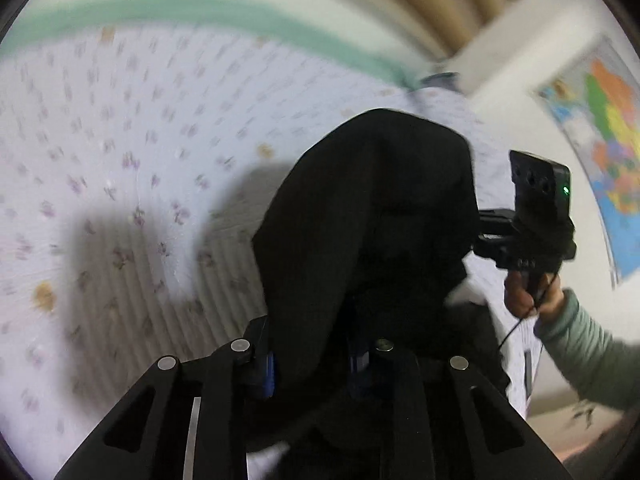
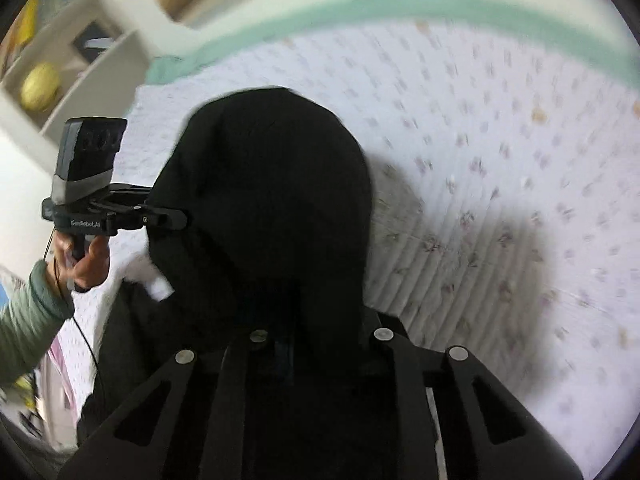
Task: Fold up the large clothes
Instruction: 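Lift the held hem with both grippers and fold it toward the hood, then lay the held hem over the hood with both grippers and open them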
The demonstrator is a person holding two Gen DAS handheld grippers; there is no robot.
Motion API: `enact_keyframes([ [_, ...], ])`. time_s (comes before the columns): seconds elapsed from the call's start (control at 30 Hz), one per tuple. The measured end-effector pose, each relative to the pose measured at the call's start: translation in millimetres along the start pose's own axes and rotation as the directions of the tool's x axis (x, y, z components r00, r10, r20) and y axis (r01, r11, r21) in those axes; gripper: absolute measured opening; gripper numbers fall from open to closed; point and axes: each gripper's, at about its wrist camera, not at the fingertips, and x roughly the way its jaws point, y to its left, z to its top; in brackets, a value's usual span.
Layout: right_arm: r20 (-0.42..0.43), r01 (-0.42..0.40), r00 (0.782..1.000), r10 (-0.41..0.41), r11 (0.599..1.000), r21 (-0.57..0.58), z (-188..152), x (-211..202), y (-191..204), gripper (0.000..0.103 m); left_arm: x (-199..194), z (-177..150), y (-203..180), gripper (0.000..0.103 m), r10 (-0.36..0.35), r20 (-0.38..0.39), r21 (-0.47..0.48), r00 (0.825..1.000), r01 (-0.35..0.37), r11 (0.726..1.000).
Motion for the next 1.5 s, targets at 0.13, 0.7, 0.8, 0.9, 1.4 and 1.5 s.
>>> enact_keyframes([
  [0.13,0.099,0.058,0.994,-0.051,0.996,-0.072,-20.5,-58.0,58.2,0.022,-48.7,-31.2,-51.3,0.025,0.008,0.075,0.079,0.997,-0.014,0.997],
  [0.7,-0.022,0.146,0.989,-0.147,0.988,-0.054,-220.9,-108.5,146.6,0.023,-47.1,-249.9,-114.3,0.038,0.448,-0.117,0.095,0.886,-0.439,0.893],
  [0.8,-0.088,0.131,0.988,-0.126,0.99,0.047,-254.8,-100.8,129.2,0.023,-43.3,-286.9,-104.1,0.037,0.476,-0.147,0.061,0.867,-0.472,0.879],
  [0.9,-0.119,0.112,0.988,-0.095,0.984,0.14,-274.1,-115.4,116.7,0.024,-82.4,-293.5,-106.2,0.037,0.444,-0.122,-0.046,0.888,-0.452,0.891],
  [1.4,0.061,0.034,0.997,-0.047,0.979,0.203,-170.9,-98.6,188.3,0.037,-85.5,-181.2,-141.9,0.039,0.118,0.057,-0.158,0.991,-0.107,0.982],
  [1.5,-0.06,-0.017,0.998,0.033,0.97,0.242,-187.3,-41.1,188.3,0.038,-59.6,-216.3,-123.0,0.039,0.118,-0.031,-0.218,0.992,-0.122,0.968],
])
